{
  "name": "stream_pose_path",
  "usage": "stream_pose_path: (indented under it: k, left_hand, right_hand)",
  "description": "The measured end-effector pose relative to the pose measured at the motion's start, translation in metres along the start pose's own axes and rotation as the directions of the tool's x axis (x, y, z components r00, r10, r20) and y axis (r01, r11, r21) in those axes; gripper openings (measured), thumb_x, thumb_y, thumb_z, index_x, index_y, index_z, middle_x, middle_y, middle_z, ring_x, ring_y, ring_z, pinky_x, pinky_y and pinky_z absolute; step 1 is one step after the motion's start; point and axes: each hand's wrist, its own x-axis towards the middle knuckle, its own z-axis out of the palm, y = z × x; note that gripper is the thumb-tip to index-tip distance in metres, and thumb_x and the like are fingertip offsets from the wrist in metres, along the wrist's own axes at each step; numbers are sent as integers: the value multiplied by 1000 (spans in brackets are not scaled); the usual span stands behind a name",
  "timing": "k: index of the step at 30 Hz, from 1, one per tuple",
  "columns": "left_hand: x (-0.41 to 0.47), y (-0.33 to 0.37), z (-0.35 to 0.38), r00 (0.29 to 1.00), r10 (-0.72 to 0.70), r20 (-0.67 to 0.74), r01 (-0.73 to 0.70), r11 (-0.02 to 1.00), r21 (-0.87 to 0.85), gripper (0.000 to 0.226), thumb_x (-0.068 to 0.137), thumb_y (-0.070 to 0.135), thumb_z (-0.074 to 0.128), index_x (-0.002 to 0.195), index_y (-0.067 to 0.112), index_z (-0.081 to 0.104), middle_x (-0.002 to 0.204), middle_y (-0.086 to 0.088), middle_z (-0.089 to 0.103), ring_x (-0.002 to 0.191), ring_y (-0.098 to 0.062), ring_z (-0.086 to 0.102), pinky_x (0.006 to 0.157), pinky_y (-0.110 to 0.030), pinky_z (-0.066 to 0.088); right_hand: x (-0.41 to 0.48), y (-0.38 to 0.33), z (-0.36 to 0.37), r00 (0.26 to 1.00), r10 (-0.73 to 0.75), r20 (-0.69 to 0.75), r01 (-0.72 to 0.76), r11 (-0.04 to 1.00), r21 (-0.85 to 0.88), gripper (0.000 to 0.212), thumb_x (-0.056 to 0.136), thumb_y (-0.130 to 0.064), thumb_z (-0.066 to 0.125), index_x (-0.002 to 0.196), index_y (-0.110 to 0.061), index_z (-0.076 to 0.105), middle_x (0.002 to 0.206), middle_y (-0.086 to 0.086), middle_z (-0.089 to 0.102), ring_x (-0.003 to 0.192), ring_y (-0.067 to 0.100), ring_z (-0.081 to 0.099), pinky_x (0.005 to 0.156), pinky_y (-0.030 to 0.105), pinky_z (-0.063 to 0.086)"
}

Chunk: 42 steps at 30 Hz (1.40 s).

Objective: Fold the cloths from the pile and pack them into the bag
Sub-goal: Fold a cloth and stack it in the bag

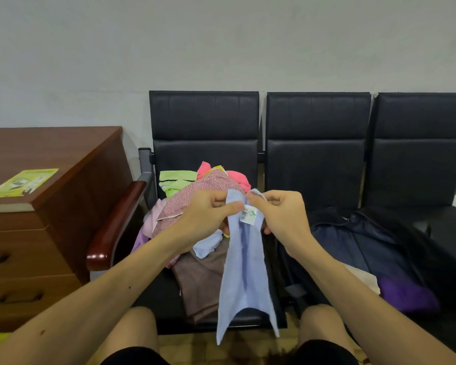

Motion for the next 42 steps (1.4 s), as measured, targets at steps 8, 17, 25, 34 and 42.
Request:
stream_pose_path:
  k: [8,17,25,34,42]
  left_hand:
    - [-3,-1,9,988,152,-7,-149,975,164,16,96,14,63,100,3,74,84,-17,75,74,-33,72,65,-50,60]
    - [-6,-8,14,949,312,-42,-274,884,378,28,100,27,57,88,8,74,68,-9,68,60,-26,62,57,-49,51]
    - [-9,-2,15,925,379,-29,-339,857,388,22,90,22,68,79,40,66,75,7,66,69,-8,60,62,-19,46]
    - [-1,-18,-3,933,360,14,-321,812,488,12,97,18,61,101,18,72,84,16,60,79,-7,54,69,-17,39]
    - [-2,2,-11,983,181,-24,-170,956,238,20,102,17,53,105,10,71,100,-10,70,96,-23,63,87,-42,52]
  right_hand:
    - [-1,3,5,1000,10,-10,-11,997,-73,21,88,-31,72,70,-22,72,69,7,72,61,25,69,50,31,55]
    - [-7,-5,10,996,-20,83,33,988,-154,44,92,-45,62,71,-8,74,62,10,69,62,27,68,63,49,58]
    - [-24,-10,11,945,15,326,17,995,-96,101,78,-88,30,90,5,67,83,26,65,73,33,61,71,51,53]
    - [-20,4,-5,934,125,336,-159,984,76,33,96,-46,55,99,-20,74,90,-2,75,86,9,70,74,29,58]
    - [-22,68,-15,979,39,201,6,976,-219,17,85,-32,74,98,-23,68,94,-6,65,88,12,59,75,28,48]
